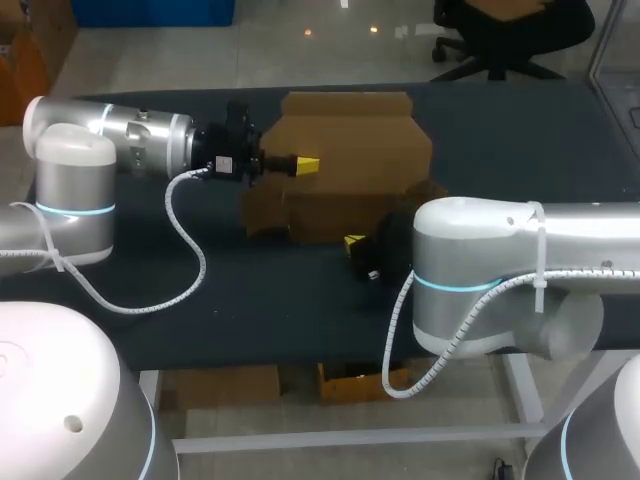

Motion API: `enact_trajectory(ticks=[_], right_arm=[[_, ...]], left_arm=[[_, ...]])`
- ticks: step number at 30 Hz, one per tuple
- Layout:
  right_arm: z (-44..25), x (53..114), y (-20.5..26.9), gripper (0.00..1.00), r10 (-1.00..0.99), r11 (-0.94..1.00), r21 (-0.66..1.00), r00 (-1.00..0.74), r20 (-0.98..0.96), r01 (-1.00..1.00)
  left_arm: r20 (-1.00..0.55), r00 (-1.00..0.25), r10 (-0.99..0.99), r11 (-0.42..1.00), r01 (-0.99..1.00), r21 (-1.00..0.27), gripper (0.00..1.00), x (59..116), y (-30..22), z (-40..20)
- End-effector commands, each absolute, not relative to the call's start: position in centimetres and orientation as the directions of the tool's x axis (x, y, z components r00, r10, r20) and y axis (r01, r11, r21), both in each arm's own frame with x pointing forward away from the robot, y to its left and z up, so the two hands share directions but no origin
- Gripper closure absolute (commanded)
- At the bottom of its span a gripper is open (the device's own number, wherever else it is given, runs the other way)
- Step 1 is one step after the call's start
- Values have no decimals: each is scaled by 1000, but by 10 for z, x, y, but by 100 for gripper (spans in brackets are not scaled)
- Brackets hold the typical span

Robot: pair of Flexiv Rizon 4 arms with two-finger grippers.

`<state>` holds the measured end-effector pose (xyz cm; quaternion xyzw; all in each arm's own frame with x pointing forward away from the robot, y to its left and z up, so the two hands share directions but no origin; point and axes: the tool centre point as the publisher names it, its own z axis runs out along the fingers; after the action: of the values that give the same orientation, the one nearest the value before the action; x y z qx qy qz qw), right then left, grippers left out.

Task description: Assemble the packaging by folding the flat box into shape, placing the metal phone stand inside, and closing the box properly

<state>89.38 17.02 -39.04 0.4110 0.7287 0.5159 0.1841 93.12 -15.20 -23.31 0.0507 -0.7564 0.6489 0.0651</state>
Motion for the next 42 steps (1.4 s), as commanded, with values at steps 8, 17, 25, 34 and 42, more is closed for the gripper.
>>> enact_trajectory(ticks=[8, 17, 25, 34, 42], right_arm=[[-374, 850, 122, 100, 761, 128, 931, -635, 129, 343], [-355, 832, 69, 100, 741, 155, 945, -667, 83, 289], [-347, 829, 34, 100, 684, 179, 949, -726, 69, 258], [-346, 836, -1, 100, 616, 222, 944, -785, 57, 243], [-348, 843, -31, 99, 579, 255, 941, -815, 38, 225]], left_arm=[[166, -986, 12, 154, -162, -975, 100, 933, -151, -238], [166, -986, 12, 154, -162, -975, 100, 933, -151, -238], [166, -986, 12, 154, -162, -975, 100, 933, -151, -238], [166, -986, 12, 154, -162, -975, 100, 933, -151, -238], [166, -986, 12, 154, -162, -975, 100, 933, -151, -238]])
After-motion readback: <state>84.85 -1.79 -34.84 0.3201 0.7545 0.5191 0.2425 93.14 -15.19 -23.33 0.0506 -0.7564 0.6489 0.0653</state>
